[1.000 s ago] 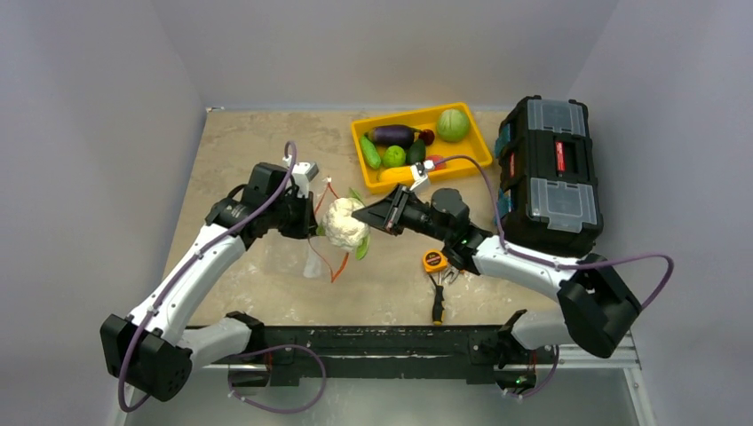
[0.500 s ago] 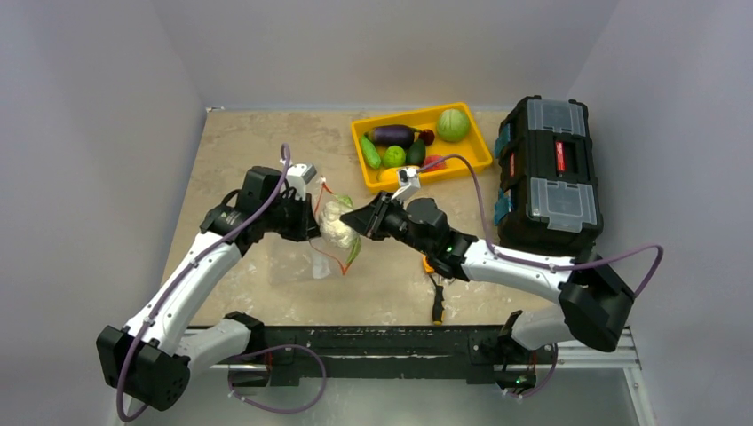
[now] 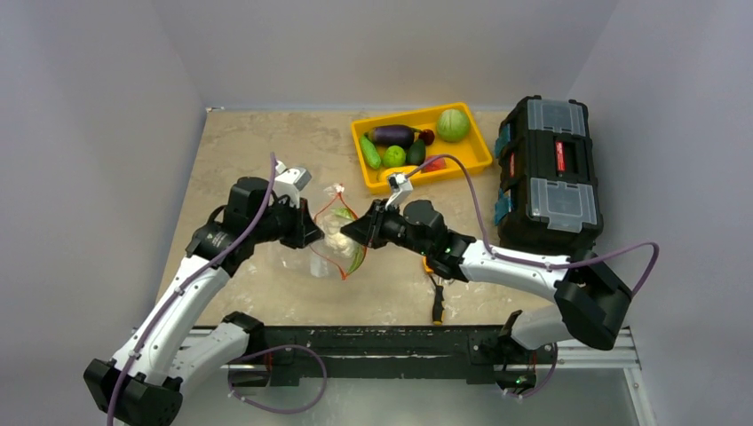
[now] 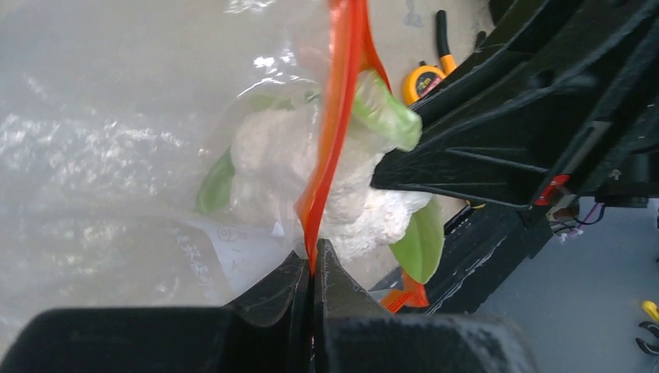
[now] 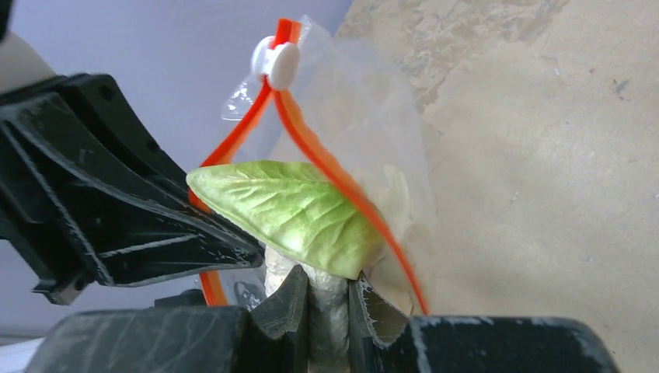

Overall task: Place the food in the zip-top bag and seal the zipper
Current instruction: Place the fake vegetable in the zipper food storage bag.

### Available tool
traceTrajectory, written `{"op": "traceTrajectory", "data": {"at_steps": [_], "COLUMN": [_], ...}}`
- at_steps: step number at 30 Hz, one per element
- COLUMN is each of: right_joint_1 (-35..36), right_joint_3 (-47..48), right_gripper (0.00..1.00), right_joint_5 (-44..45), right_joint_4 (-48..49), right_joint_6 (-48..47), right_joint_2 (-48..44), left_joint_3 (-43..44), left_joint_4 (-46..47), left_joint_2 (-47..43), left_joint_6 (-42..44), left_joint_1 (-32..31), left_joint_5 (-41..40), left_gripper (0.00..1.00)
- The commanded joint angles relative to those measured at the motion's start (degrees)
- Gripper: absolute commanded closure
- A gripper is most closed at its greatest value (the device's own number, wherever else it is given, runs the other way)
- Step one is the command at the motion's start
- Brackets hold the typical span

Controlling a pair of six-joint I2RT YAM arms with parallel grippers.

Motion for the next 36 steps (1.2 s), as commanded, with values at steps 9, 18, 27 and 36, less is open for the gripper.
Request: {"op": "traceTrajectory", "data": {"at_steps": [9,18,27,36], "right_joint_1": [0.78,2.22,5.68,5.68], "right_joint_3": [4.40,6.83,8.90,10.35], "right_gripper": [1.00,1.00,0.84,0.54], "right_joint_5": [1.87,8.19,6.04,-2.93], "right_joint_4": [3.30,12.76,5.91,-6.09], "right_joint_6": [6.47,9.79,6.95,4.26], "right_joint_2": [3.61,10.61,13.36,9.52], "left_joint_3": [3.83,1.51,1.08,1.33], "left_joint_4": [3.78,4.64,1.71,-5.67], "left_joint_2": [2.54,-2.22,-5.19,-5.30], "left_joint_6": [-0.91,0.65,0.58,-1.31], "left_joint_1": [-4.38,-7.87,-7.85,-7.91], "left_joint_5": [10.32,9.50,-1.24,-11.52], "left_gripper": [1.00,1.00,1.00,1.00]}}
